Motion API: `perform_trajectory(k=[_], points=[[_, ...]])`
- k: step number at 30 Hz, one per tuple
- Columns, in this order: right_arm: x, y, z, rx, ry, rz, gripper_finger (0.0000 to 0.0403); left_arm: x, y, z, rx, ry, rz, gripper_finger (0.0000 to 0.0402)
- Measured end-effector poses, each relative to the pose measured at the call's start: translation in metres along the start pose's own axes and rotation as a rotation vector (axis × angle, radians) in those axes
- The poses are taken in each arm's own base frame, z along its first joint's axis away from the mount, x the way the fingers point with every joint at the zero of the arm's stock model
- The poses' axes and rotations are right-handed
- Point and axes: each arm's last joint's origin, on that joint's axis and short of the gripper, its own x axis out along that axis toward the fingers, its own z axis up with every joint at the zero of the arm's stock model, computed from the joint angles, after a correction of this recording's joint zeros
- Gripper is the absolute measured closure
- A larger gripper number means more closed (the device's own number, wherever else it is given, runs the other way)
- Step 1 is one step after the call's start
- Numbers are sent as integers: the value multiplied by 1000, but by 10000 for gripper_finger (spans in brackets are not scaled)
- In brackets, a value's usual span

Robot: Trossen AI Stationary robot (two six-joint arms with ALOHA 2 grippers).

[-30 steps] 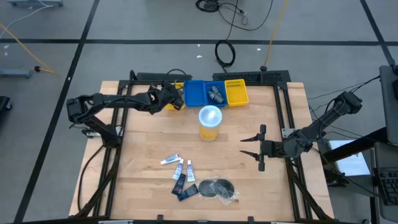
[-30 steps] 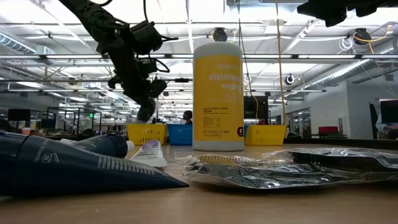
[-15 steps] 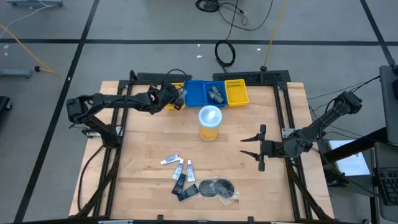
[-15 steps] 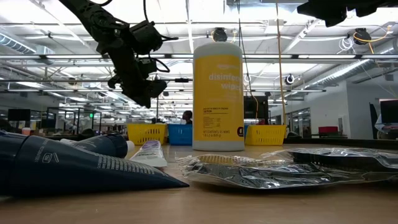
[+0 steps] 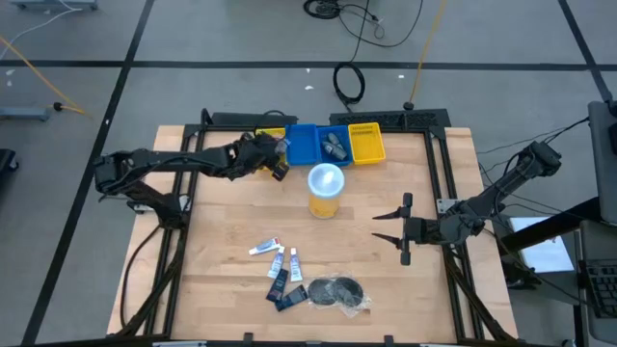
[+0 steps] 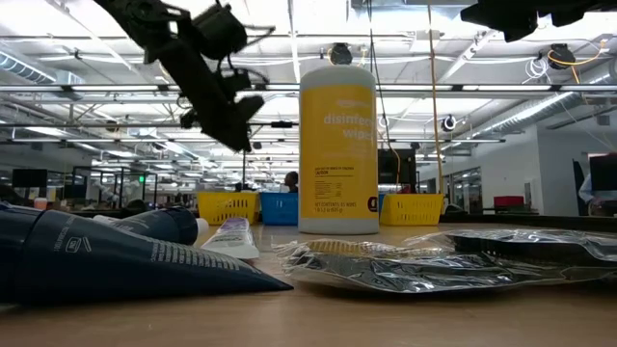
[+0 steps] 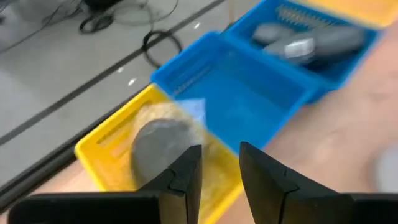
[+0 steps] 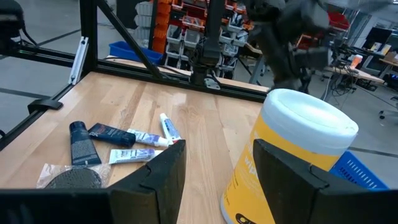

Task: Pick & Place Travel size toiletries
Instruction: Put the hairbrush into the left yellow basket

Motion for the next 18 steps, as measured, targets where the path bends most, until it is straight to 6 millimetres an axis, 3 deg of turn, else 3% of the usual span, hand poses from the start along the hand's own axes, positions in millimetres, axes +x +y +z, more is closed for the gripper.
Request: perform_trajectory(k=[7,18], points=[[0,0,0,-2,2,0,222,-42,-24,5,67,-72,-259,293],[0,0,-2,-10,13,1,222,-84,-80,-20,226,-25,-671,293]])
